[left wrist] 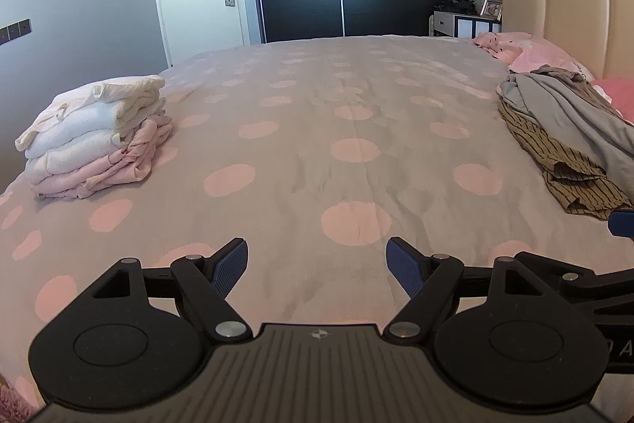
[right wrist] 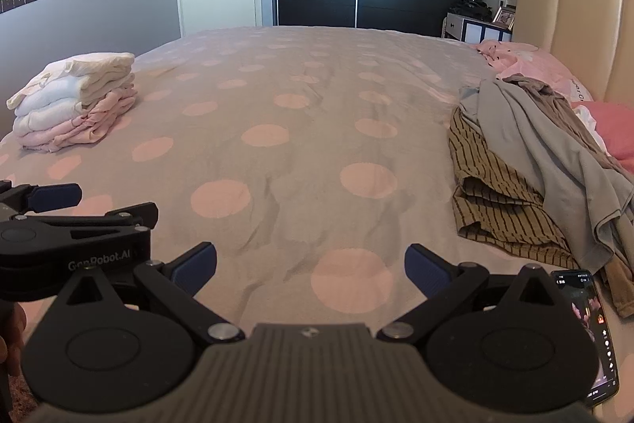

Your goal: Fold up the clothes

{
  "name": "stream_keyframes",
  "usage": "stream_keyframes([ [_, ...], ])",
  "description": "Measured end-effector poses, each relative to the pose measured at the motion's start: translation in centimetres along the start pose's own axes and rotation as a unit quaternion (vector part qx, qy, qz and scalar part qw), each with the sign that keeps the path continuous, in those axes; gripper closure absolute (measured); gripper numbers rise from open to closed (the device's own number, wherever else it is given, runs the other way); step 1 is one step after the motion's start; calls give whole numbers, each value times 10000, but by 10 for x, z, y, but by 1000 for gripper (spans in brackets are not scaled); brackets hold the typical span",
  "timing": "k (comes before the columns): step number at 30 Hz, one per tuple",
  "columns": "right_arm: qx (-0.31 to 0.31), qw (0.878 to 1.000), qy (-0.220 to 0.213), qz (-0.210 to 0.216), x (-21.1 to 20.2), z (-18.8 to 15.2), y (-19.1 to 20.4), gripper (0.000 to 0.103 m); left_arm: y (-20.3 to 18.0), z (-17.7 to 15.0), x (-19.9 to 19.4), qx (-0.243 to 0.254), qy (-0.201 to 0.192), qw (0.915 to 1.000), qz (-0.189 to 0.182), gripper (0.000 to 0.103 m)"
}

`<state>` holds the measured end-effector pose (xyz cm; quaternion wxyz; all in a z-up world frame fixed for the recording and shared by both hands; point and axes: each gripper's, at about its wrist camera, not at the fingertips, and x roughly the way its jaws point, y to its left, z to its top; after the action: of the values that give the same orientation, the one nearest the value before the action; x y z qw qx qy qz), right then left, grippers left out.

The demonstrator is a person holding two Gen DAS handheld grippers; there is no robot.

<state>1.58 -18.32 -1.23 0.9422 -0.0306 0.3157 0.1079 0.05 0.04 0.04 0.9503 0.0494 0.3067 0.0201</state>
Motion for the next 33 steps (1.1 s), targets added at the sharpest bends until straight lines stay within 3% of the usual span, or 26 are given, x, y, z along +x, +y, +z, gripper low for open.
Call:
stream_keyframes([
  [6,76,9998,172,-89,20,10,-10,1,4,6,2,-187,45,9998,-108,26],
  [9,81,9995,-291,-62,-5,2,-8,1,1,9,1,-170,0,9998,-90,26],
  [33,70,9997,-240,-13,0,-7,-11,1,0,-2,1,-253,227,9994,-13,26],
])
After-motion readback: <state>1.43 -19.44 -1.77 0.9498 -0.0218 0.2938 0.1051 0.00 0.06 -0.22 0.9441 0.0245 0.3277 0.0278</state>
